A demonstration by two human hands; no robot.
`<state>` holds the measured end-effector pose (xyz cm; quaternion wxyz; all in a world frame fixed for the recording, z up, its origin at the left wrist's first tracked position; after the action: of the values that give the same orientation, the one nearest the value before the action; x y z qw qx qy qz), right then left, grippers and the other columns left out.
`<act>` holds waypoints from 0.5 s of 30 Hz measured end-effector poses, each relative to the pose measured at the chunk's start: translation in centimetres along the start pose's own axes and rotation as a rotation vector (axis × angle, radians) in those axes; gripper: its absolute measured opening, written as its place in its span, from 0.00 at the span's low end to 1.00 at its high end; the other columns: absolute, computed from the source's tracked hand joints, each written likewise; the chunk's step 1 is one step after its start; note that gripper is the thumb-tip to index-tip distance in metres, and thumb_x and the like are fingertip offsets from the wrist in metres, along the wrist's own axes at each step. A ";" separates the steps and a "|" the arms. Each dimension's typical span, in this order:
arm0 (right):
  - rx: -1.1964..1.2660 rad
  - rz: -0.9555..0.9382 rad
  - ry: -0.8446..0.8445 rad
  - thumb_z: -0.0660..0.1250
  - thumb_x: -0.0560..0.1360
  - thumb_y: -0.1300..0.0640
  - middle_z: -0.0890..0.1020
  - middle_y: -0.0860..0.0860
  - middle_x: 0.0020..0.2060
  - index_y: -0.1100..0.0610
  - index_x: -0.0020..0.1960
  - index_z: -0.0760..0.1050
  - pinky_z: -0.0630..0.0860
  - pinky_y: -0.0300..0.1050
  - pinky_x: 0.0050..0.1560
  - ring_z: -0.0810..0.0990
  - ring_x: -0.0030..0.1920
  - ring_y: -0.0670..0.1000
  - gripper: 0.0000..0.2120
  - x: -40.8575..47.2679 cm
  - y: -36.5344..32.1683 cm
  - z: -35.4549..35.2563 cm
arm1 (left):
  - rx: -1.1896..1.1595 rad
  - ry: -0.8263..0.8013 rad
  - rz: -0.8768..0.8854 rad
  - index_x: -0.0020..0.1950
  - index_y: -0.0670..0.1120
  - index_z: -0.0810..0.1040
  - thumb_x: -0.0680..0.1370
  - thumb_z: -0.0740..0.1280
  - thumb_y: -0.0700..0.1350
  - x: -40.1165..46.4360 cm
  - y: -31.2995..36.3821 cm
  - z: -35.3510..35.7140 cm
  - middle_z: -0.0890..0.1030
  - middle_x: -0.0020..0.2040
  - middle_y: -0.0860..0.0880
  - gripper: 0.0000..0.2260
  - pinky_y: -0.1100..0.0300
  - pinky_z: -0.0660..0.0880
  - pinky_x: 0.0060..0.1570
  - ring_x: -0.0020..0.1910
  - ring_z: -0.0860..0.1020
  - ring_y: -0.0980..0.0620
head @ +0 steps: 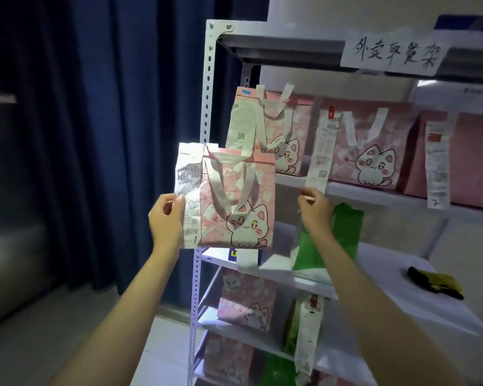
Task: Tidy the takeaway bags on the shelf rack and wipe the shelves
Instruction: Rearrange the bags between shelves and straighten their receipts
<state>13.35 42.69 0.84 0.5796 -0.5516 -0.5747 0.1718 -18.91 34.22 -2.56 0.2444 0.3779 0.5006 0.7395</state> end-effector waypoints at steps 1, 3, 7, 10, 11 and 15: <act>0.008 -0.006 0.017 0.64 0.82 0.61 0.81 0.48 0.60 0.53 0.67 0.77 0.83 0.50 0.55 0.83 0.52 0.50 0.15 1.5 -0.3 0.5 | 0.011 -0.003 0.013 0.45 0.51 0.80 0.80 0.69 0.48 1.0 0.2 0.3 0.85 0.47 0.45 0.05 0.42 0.81 0.48 0.44 0.83 0.47; 0.016 -0.006 0.058 0.64 0.82 0.59 0.79 0.46 0.60 0.51 0.68 0.75 0.85 0.49 0.48 0.82 0.47 0.46 0.15 4.3 -0.5 1.7 | 0.030 -0.005 0.043 0.45 0.51 0.80 0.80 0.69 0.47 3.1 0.6 0.9 0.85 0.46 0.47 0.04 0.45 0.81 0.48 0.43 0.82 0.50; -0.022 -0.031 0.133 0.64 0.81 0.50 0.80 0.46 0.61 0.49 0.69 0.73 0.85 0.54 0.47 0.85 0.49 0.50 0.17 8.6 -0.8 4.2 | 0.052 0.011 0.105 0.46 0.50 0.81 0.79 0.69 0.45 6.8 0.6 1.7 0.85 0.45 0.48 0.03 0.52 0.78 0.47 0.43 0.81 0.53; 0.009 -0.024 0.167 0.64 0.81 0.50 0.81 0.47 0.59 0.48 0.66 0.75 0.85 0.54 0.44 0.86 0.46 0.50 0.14 10.7 -0.5 5.8 | 0.039 0.023 0.128 0.45 0.49 0.81 0.80 0.69 0.44 8.8 0.2 1.9 0.85 0.45 0.47 0.04 0.53 0.77 0.47 0.42 0.80 0.54; 0.009 -0.025 0.187 0.64 0.81 0.49 0.82 0.46 0.56 0.45 0.62 0.76 0.85 0.55 0.42 0.86 0.44 0.51 0.10 11.2 -0.3 6.3 | 0.032 0.022 0.128 0.46 0.49 0.81 0.80 0.69 0.44 9.3 0.1 1.9 0.85 0.45 0.47 0.03 0.53 0.77 0.47 0.42 0.80 0.54; -0.007 0.022 0.288 0.63 0.81 0.46 0.85 0.45 0.42 0.43 0.47 0.76 0.84 0.54 0.38 0.86 0.36 0.50 0.06 12.4 0.3 7.1 | 0.004 0.033 0.134 0.46 0.48 0.81 0.80 0.70 0.43 10.7 -0.1 1.6 0.85 0.45 0.49 0.03 0.53 0.78 0.48 0.43 0.81 0.54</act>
<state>10.83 56.25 4.59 0.6522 -0.5787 -0.4803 0.0953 -23.96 43.05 1.08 0.1853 0.3988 0.4797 0.7593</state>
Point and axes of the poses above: each hand's wrist, its own x-axis towards the middle knuckle, its own z-axis out of the palm, y = z × x, the point moved 2 cm from there along x, towards the middle knuckle
